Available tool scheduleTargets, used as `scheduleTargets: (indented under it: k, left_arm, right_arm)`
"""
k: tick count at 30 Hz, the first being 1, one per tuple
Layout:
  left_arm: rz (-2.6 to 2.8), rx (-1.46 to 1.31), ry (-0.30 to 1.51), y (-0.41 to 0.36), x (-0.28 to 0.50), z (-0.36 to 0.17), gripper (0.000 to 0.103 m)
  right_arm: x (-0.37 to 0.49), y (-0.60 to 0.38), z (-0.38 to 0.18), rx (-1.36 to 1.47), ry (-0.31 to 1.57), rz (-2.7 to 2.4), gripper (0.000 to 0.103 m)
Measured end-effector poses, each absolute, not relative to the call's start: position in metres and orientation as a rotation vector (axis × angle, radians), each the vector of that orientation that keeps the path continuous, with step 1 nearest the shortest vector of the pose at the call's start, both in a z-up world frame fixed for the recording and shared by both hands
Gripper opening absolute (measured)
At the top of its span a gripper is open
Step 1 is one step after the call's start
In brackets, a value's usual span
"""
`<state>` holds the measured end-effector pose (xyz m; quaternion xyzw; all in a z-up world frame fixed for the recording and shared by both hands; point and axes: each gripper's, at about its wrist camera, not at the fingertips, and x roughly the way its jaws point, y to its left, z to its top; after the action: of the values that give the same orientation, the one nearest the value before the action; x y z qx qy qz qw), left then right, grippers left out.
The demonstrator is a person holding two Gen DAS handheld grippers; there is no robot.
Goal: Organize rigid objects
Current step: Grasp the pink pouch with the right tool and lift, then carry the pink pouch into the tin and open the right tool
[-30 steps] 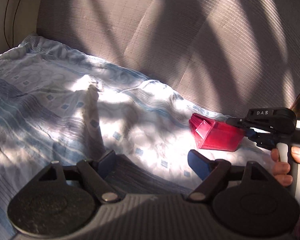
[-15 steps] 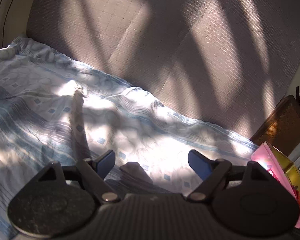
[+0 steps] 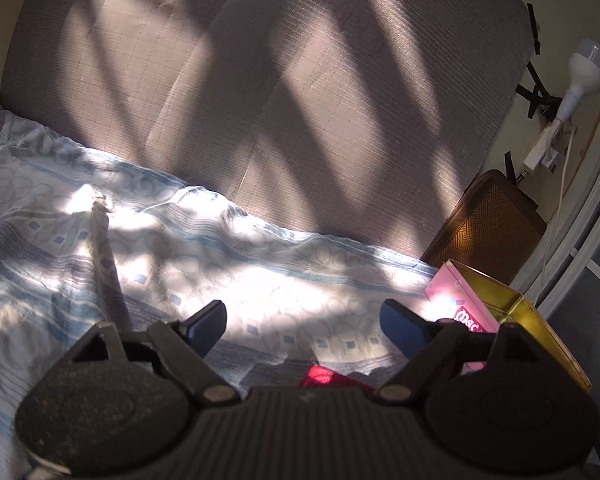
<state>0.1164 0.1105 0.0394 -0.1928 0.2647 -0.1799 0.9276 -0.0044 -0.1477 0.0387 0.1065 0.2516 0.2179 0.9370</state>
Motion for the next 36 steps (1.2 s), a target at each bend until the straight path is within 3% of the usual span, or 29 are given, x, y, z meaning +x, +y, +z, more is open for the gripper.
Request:
scheduleTargets:
  k: [12, 17, 20, 21, 24, 29, 36]
  left_arm:
    - [-0.500, -0.214, 0.553, 0.120, 0.072, 0.029, 0.090]
    - [-0.546, -0.138, 0.593, 0.108, 0.082, 0.018, 0.086]
    - [-0.606, -0.168, 0.664, 0.097, 0.094, 0.005, 0.072]
    - [-0.632, -0.182, 0.686, 0.093, 0.097, 0.001, 0.062]
    - [-0.594, -0.143, 0.653, 0.082, 0.091, 0.007, 0.060]
    - [-0.655, -0.178, 0.586, 0.055, 0.094, 0.039, 0.056]
    - [-0.838, -0.070, 0.479, -0.061, 0.115, 0.085, 0.057]
  right_arm:
    - [-0.001, -0.127, 0.033, 0.034, 0.482, 0.489, 0.036]
    - [0.011, -0.126, 0.031, 0.032, 0.492, 0.486, 0.036]
    - [0.022, -0.120, 0.025, 0.032, 0.509, 0.491, 0.036]
    - [0.027, -0.117, 0.022, 0.031, 0.525, 0.501, 0.035]
    - [0.036, -0.115, 0.017, 0.049, 0.561, 0.460, 0.017]
    - [0.021, -0.143, 0.038, 0.043, 0.447, 0.401, 0.016]
    - [-0.004, -0.220, 0.073, 0.008, 0.296, 0.144, 0.017]
